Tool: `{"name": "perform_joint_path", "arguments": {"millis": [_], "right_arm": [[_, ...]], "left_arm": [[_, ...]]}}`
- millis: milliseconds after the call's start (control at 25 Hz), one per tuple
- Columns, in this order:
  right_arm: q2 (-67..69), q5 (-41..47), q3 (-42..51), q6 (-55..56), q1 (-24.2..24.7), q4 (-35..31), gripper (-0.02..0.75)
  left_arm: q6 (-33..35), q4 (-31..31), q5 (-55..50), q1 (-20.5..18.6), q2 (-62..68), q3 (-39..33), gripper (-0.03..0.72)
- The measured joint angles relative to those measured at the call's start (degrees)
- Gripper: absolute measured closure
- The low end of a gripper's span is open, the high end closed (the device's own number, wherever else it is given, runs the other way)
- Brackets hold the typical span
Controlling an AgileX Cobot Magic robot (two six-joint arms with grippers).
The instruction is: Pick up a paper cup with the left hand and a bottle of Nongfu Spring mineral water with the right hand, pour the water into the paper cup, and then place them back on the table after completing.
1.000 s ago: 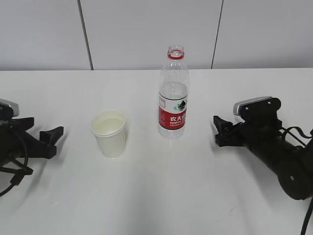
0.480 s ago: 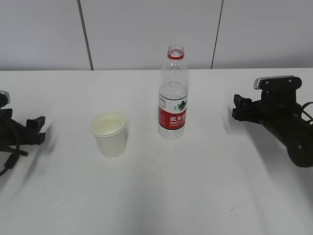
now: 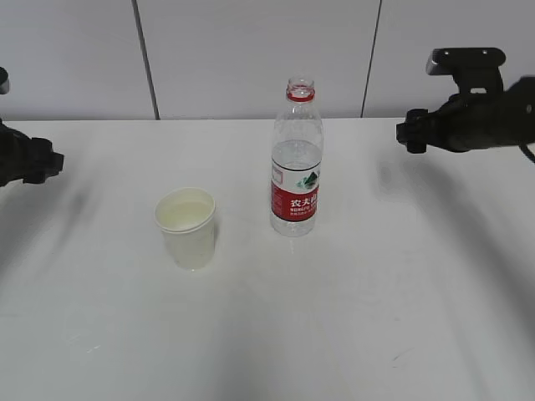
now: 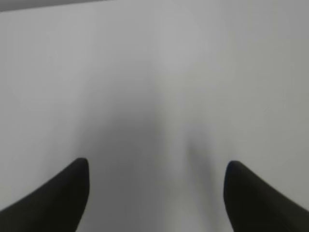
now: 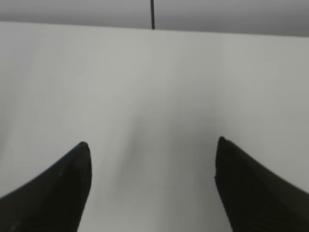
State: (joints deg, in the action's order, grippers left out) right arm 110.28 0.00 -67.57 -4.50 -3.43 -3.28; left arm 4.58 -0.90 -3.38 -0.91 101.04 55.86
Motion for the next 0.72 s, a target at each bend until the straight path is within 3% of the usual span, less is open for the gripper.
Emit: {"name": "perform_joint_path", "arguments": {"millis": [160, 360, 600, 720], "right_arm": [[-0.1, 23.8, -11.7, 0.0, 0.0, 1.9, 0.150], [-0.1, 47.5, -25.0, 0.5, 0.0, 6.2, 0.150], [-0.2, 67.3, -31.3, 1.4, 0.0, 9.7, 0.150], [-0.2, 69.8, -31.6, 0.7, 0.0, 9.8, 0.150]], "left_arm": [[0.0, -1.1, -21.5, 0.0, 0.0, 9.2, 0.179], [0.0, -1.2, -39.2, 0.0, 0.0, 17.7, 0.188], [0.0, -1.0, -56.8, 0.0, 0.0, 23.0, 0.188], [0.0, -0.6, -62.5, 0.0, -0.3, 23.7, 0.188]]}}
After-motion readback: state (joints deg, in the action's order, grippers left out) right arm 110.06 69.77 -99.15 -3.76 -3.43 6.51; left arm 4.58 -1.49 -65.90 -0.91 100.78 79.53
